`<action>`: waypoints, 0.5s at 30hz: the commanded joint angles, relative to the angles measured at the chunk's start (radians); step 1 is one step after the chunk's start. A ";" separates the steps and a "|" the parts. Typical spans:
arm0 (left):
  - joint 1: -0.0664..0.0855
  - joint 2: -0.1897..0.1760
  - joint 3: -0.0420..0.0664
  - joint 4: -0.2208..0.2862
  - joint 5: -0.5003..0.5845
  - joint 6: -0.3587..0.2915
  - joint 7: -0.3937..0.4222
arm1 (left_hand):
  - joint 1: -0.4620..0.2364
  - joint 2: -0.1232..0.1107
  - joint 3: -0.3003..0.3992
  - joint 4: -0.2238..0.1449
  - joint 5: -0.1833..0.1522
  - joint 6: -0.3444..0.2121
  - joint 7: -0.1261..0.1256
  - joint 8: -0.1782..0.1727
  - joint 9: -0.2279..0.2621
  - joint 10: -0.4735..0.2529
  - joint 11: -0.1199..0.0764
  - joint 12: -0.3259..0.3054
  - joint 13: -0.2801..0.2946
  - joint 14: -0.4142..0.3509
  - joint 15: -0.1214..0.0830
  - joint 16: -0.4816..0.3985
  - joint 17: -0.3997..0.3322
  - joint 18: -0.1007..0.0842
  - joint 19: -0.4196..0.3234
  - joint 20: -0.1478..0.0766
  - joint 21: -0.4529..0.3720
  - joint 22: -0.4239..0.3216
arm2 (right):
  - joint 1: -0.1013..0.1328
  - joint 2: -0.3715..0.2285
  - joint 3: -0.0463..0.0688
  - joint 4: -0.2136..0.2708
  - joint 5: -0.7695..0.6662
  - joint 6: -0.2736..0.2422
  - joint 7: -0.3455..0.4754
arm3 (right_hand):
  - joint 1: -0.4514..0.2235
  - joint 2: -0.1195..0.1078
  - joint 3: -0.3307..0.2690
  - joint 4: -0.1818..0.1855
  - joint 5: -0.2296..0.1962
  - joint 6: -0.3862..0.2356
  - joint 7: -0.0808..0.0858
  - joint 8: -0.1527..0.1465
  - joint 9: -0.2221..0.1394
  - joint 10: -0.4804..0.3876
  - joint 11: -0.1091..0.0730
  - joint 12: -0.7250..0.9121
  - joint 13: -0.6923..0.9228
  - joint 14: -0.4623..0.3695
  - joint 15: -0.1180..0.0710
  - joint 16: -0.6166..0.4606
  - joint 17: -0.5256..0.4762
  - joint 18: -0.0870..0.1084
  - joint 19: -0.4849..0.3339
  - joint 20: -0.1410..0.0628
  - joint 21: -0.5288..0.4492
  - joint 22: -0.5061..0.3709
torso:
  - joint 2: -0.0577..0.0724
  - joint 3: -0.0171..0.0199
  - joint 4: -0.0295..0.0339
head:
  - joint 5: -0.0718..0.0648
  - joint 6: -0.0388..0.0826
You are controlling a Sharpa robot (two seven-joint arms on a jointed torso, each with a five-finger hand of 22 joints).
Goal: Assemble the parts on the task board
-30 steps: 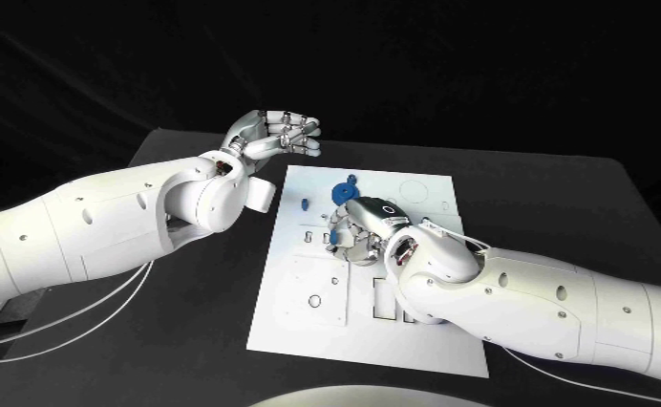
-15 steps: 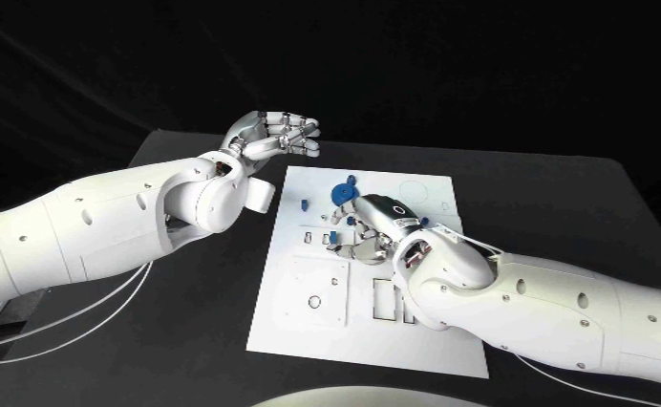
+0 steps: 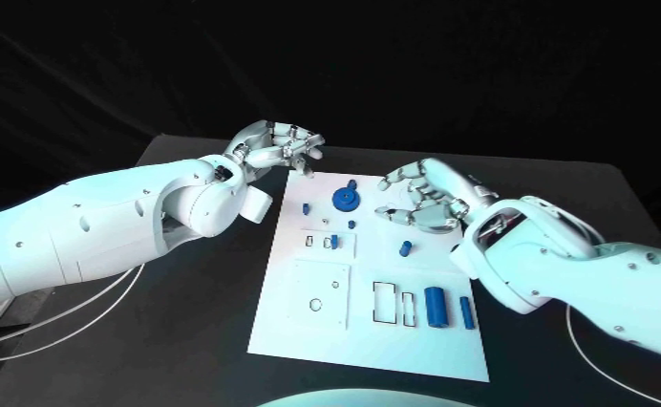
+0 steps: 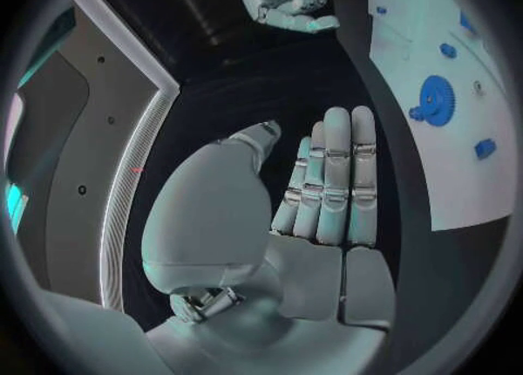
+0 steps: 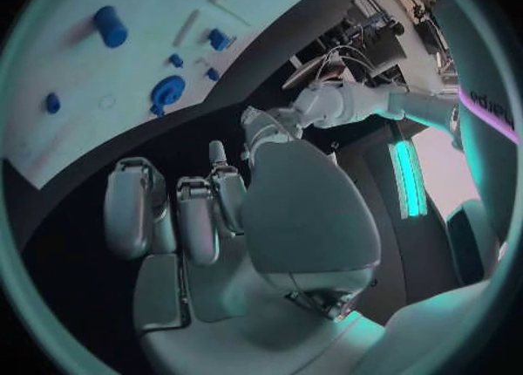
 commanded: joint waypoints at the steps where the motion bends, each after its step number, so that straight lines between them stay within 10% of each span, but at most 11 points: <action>1: 0.003 -0.002 0.002 0.013 -0.177 0.152 -0.233 | -0.043 0.034 -0.026 0.001 0.007 -0.031 -0.022 0.099 0.055 -0.068 -0.022 0.206 0.146 0.056 -0.013 0.218 0.204 0.006 -0.014 -0.016 0.113 0.075 | 0.025 -0.040 0.000 0.014 0.189 0.057 0.050 | -0.001 0.005 0.005 0.000 0.002 0.004 -0.002 0.008 0.002 -0.005 -0.002 -0.005 0.045 0.079 0.009 -0.003 0.149 0.020 -0.005 -0.001 -0.003 0.076 | -0.012 0.0049 -0.0078 | 0.004 -0.002; 5: 0.007 0.009 0.007 0.016 -0.304 0.251 -0.375 | -0.115 0.054 -0.064 0.016 0.002 -0.088 -0.030 0.227 0.124 -0.142 -0.029 0.469 0.311 0.149 -0.024 0.384 0.397 -0.010 0.032 -0.026 0.307 0.290 | 0.044 -0.087 0.000 0.015 0.213 0.067 0.048 | -0.004 0.004 0.003 0.000 0.002 0.003 -0.002 0.009 0.002 -0.009 -0.002 -0.009 0.040 0.078 0.009 -0.005 0.145 0.021 -0.008 -0.001 -0.009 0.072 | -0.019 0.0082 -0.0059 | 0.005 -0.007; 15: 0.033 0.083 0.008 -0.043 -0.475 0.378 -0.646 | -0.168 0.081 -0.118 0.020 -0.003 -0.067 -0.077 0.384 0.204 -0.020 -0.071 0.750 0.555 0.231 -0.062 0.484 0.562 -0.056 0.191 -0.056 0.497 0.589 | 0.058 -0.136 0.000 -0.020 0.238 0.061 0.053 | -0.008 0.002 -0.001 -0.001 0.002 -0.002 -0.002 0.011 0.003 -0.026 -0.002 -0.029 0.021 0.070 0.008 -0.015 0.113 0.028 -0.024 -0.001 -0.036 0.052 | -0.030 0.0137 -0.0066 | 0.007 -0.018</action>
